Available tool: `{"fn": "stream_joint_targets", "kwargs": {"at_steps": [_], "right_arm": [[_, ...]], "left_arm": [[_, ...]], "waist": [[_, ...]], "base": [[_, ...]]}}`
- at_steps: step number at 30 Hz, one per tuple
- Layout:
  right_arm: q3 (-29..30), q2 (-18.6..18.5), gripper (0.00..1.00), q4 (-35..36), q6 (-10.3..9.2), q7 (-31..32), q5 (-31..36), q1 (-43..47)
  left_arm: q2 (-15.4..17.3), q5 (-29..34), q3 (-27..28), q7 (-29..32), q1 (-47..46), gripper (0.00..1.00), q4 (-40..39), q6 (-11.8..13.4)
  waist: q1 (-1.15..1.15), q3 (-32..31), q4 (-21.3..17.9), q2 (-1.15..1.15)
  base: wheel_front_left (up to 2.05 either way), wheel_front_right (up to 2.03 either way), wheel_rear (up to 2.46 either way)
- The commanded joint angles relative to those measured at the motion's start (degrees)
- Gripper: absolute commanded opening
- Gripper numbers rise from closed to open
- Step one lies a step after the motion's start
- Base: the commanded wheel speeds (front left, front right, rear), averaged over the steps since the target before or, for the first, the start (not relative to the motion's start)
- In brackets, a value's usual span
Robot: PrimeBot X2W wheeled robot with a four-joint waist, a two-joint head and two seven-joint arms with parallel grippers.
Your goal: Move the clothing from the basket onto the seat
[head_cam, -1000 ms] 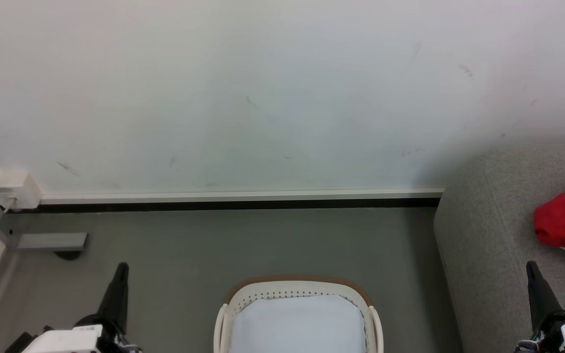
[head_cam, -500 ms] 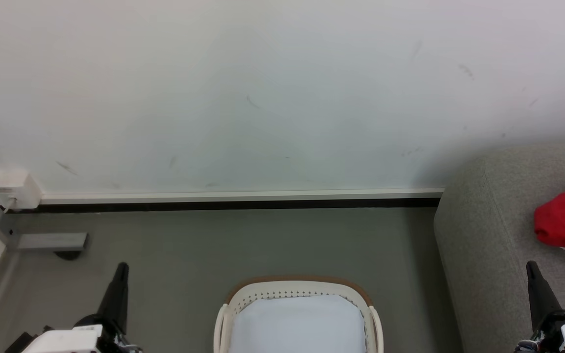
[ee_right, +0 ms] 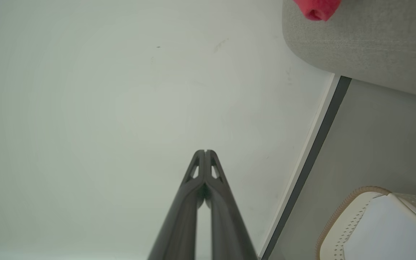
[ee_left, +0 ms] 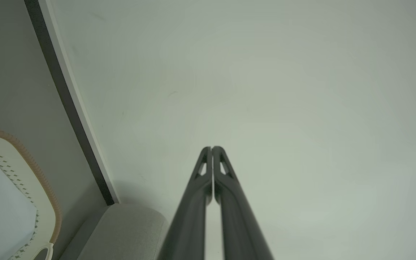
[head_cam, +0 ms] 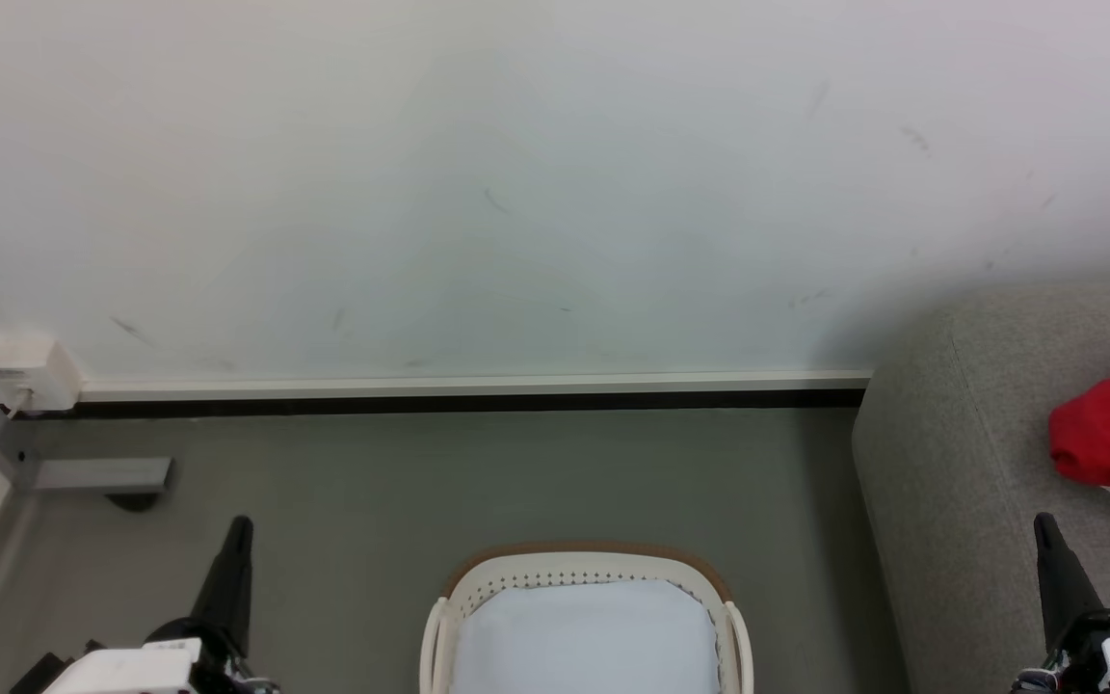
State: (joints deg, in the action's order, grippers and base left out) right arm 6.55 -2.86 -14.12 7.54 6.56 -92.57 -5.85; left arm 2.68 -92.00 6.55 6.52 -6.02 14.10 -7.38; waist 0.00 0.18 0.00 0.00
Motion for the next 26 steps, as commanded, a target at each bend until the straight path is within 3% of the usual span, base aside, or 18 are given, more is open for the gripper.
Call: {"fn": "stream_joint_targets", "kwargs": {"at_steps": [1, 26], "right_arm": [[0.3, 0.0, 0.0, 0.2, -0.1, 0.2, 0.3, -0.7], [0.3, 0.0, 0.0, 0.2, -0.1, 0.2, 0.4, -0.7]], "left_arm": [[0.4, -0.8, 0.0, 0.2, -0.4, 0.0, -0.2, -0.3], [0.4, -0.8, 0.1, 0.2, -0.4, 0.0, -0.2, -0.3]], "waist": [[0.0, 0.0, 0.0, 0.0], [0.0, 0.0, 0.0, 0.0]], "base": [[0.0, 0.0, 0.0], [0.0, 0.0, 0.0]]}}
